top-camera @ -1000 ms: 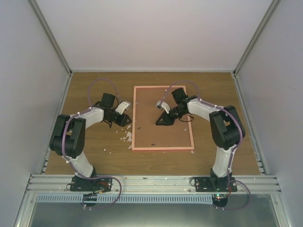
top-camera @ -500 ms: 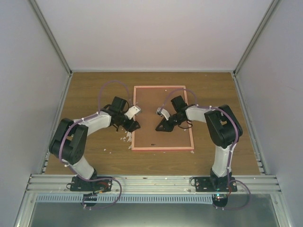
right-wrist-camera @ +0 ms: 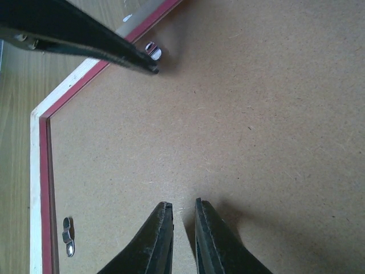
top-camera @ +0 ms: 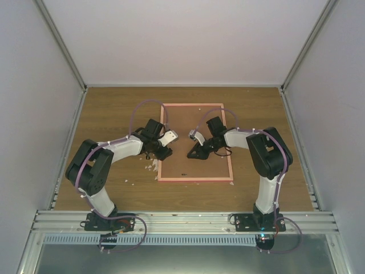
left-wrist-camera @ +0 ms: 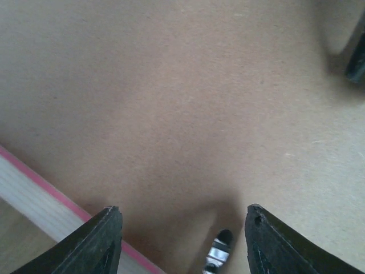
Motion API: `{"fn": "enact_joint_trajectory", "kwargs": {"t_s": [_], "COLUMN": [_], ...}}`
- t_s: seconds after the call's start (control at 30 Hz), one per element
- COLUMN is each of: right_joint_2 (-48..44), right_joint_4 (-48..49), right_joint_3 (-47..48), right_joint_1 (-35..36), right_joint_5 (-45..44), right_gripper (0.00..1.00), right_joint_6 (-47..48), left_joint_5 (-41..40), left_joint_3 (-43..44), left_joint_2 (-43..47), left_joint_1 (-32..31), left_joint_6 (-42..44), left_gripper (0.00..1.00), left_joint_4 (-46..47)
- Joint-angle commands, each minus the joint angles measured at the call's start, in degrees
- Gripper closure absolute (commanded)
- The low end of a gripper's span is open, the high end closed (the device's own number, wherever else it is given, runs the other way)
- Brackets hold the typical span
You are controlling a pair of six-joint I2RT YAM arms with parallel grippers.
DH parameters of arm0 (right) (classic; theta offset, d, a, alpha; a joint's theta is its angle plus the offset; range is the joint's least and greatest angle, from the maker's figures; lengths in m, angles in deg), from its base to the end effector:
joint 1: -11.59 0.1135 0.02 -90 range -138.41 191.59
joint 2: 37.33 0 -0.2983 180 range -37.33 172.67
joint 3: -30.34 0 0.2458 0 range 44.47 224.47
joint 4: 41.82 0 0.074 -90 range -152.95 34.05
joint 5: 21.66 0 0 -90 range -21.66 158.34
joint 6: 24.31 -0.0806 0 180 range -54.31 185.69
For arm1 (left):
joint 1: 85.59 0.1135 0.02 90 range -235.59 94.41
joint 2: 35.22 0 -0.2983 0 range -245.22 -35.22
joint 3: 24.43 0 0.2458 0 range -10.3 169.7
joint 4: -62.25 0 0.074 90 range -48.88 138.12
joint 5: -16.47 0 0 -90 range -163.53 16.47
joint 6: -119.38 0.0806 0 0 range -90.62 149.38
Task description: Put the photo into the frame
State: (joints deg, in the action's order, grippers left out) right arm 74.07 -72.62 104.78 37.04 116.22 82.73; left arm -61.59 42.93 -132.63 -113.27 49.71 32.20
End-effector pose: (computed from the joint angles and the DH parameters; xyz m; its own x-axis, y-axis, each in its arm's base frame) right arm 0.3118 0.2146 0.1249 -0.6404 -0.5224 -0.5631 -0.7628 0.3471 0.5455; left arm 0.2999 -0.1762 0.1537 -0.5302 0.6620 -0.5297 0.7785 0.6276 0.0050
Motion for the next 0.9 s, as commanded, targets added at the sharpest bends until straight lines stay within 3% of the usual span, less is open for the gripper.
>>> {"fn": "enact_joint_trajectory", "kwargs": {"t_s": [0.0,0.37,0.57,0.87], "right_joint_2": [1.09,0.88,0.96,0.76], "right_joint_4": [-1.13,-1.30,-1.44,-1.06], "right_joint_3": [-2.07,-2.31,-2.05,-2.12], "right_joint_1": [0.50,0.52,0.48,0.52], "right_joint_5": [-5.09,-6.42,-6.22,-6.17], "right_gripper": [0.86,0.87,0.87,0.88], "right_joint_6": [-0.10,0.11,0.01,-0.49], "left_joint_5": [-6.70,-3.50,9.91,7.26], "left_joint_3": [1.44,3.21,1.00,1.69], "left_joint_2": [-1.24,-2.24,3.28,-0.42], "left_joint_1": [0.96,4.01,4.06,3.30], "left_joint_6": [0.19,-2.88,1.44,1.69], "left_gripper": [0.41,0.49,0.34,0.33], "left_joint_4": [0.78,-1.58,-1.62,-2.20]}}
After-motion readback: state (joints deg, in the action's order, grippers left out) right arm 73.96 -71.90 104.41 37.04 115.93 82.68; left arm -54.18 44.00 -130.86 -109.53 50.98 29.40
